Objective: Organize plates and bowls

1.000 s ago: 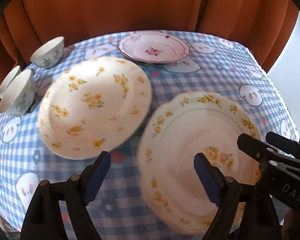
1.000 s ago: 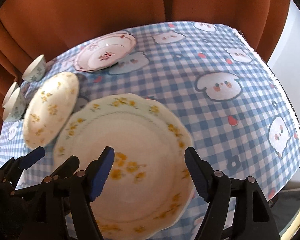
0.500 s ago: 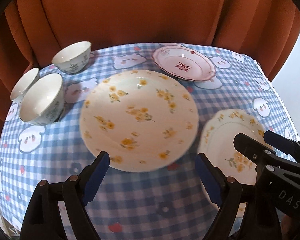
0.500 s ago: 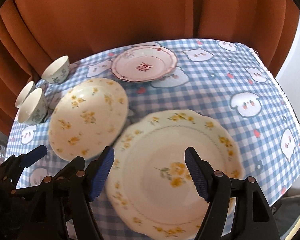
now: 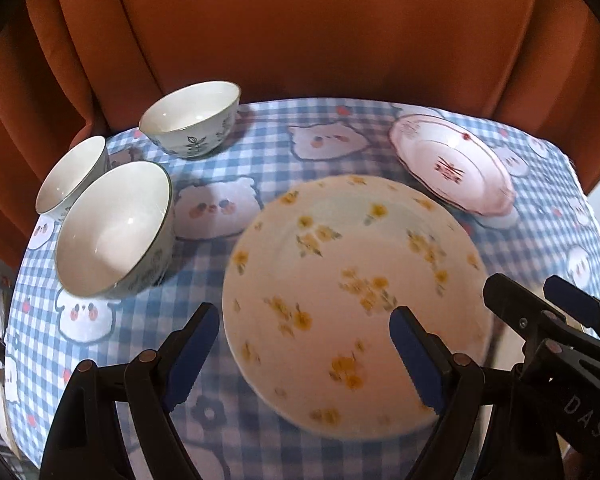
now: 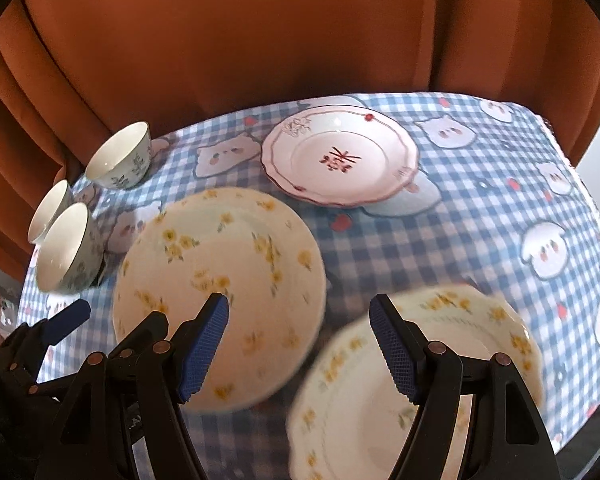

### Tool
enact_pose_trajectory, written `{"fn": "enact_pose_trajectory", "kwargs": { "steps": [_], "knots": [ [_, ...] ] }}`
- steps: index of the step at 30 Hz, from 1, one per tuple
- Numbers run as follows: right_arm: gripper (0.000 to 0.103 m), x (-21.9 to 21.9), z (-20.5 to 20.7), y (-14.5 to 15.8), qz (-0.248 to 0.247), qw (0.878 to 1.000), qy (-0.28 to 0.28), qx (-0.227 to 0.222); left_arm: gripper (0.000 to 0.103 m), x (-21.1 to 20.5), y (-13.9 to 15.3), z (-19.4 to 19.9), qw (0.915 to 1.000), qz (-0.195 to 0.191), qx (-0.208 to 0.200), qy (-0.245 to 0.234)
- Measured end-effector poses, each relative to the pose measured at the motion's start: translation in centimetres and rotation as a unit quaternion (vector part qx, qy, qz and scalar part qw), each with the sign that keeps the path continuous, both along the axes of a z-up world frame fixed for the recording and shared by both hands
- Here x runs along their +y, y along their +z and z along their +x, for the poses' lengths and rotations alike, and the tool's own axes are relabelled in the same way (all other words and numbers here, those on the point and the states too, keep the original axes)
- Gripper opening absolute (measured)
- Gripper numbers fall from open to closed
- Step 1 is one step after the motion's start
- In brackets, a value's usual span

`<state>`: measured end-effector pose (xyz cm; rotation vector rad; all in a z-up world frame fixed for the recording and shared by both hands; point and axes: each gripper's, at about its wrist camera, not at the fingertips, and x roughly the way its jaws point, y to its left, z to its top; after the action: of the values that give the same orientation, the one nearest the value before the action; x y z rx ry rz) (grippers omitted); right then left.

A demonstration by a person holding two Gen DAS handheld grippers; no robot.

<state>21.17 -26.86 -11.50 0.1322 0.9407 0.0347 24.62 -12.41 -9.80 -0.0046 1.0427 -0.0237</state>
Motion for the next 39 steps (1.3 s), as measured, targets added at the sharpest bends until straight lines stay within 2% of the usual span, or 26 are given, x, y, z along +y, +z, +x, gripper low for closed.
{"fn": "enact_pose_trajectory", "kwargs": {
  "steps": [4, 10, 12, 14, 18, 27, 39],
  "knots": [
    [0.076, 0.3, 2.3, -0.8, 0.003, 1.0, 0.004, -0.003, 0.088, 0.7, -1.2, 1.8, 0.9995, -0.008, 0.004, 0.03],
    [0.075, 0.9, 5.1, -2.6, -0.006, 1.0, 0.013, 0.004, 0.087, 1.3, -3.3, 3.6, 0.9988, -0.003, 0.021, 0.045],
    [0.073, 1.0, 5.8, -3.4, -0.008, 1.0, 0.012, 0.011, 0.086, 1.4, -3.9, 4.0, 0.9986, -0.007, 0.029, 0.044],
    [0.067, 0.9, 6.4, -4.2, -0.003, 1.0, 0.012, 0.022, 0.084, 1.5, -4.4, 4.2, 0.9985, -0.006, 0.035, 0.042],
    [0.063, 1.0, 7.1, -5.4, -0.002, 0.999, 0.011, 0.037, 0.082, 1.6, -5.0, 4.6, 0.9985, -0.006, 0.041, 0.037],
    [0.063, 2.0, 6.4, -5.6, -0.025, 0.999, 0.014, 0.04, 0.08, 2.1, -4.9, 3.7, 0.9982, 0.001, 0.051, 0.031],
    [0.063, 5.0, 1.8, -5.8, -0.015, 0.997, 0.029, 0.067, 0.079, 5.3, -4.8, -1.6, 0.9969, 0.006, 0.074, 0.027]
  ]
}}
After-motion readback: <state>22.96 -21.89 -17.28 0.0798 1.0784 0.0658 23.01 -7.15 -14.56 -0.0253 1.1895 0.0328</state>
